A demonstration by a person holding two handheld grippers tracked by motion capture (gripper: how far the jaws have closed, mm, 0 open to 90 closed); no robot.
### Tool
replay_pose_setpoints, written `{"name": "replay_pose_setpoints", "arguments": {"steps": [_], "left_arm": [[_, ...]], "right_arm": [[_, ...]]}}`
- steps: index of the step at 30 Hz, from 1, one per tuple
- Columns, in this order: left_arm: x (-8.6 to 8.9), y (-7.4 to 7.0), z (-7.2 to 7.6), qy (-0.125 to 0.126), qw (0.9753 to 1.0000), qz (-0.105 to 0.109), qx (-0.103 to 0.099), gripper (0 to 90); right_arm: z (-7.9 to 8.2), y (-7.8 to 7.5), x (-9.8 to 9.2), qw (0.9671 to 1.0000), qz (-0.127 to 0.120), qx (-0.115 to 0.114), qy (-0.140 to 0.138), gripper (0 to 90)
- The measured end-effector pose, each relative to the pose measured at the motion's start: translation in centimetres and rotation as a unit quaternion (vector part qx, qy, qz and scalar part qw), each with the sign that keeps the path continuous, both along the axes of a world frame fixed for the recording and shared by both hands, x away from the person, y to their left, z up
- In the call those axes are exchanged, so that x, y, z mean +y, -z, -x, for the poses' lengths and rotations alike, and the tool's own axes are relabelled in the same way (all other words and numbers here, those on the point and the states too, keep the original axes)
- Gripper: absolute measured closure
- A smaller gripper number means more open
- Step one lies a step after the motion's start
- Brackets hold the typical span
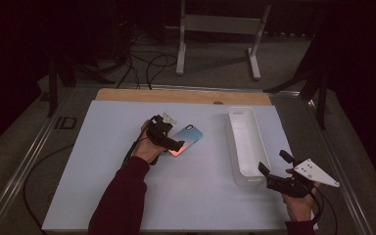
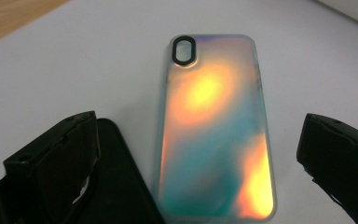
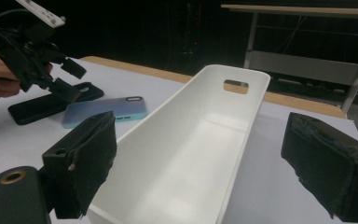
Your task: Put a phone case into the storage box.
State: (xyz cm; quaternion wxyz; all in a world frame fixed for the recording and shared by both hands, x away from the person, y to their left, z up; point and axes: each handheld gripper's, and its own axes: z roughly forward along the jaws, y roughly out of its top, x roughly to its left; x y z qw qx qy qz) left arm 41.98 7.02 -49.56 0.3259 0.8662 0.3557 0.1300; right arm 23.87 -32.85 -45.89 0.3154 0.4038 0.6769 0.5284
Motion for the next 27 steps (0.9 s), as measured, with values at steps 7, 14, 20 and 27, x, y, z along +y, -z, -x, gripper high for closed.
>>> {"name": "replay_pose_setpoints", "arguments": {"steps": [7, 14, 20, 27], "left_arm": [[-0.8, 1.2, -0.5, 0.009, 0.9997, -0.009, 0.021, 0.9], [-1.1, 2.1, -0.6, 0.017, 0.9989, -0.018, 0.04, 3.6], [-1.4, 2.5, -0.5, 0.023, 0.9982, -0.024, 0.05, 7.6], [-1.5, 2.9, -0.6, 0.023, 0.9973, -0.037, 0.059, 9.6]], "right_arm": [[0.0, -0.1, -0.2, 1.0, -0.002, -0.002, 0.003, 10.0], [0.1, -0.1, -0.2, 1.0, -0.002, -0.003, 0.003, 10.1], [0.1, -0.1, -0.2, 1.0, -0.002, -0.004, 0.003, 10.0], [0.1, -0.1, -0.2, 1.0, -0.002, -0.004, 0.004, 10.1]]}}
